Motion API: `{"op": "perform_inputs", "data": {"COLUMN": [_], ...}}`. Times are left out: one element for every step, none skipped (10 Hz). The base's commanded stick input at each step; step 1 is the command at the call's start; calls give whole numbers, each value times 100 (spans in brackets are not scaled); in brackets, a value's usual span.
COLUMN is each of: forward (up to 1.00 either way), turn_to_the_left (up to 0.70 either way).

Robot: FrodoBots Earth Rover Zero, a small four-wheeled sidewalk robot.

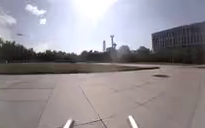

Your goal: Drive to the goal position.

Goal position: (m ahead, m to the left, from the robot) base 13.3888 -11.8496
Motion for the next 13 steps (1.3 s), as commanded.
{"op": "perform_inputs", "data": {"forward": [70,70,70,70,70,70,70,70,70,70,70,70,70], "turn_to_the_left": [-34,-34,-34,-34,-34,-24,-9,0,0,0,0,0,0]}}
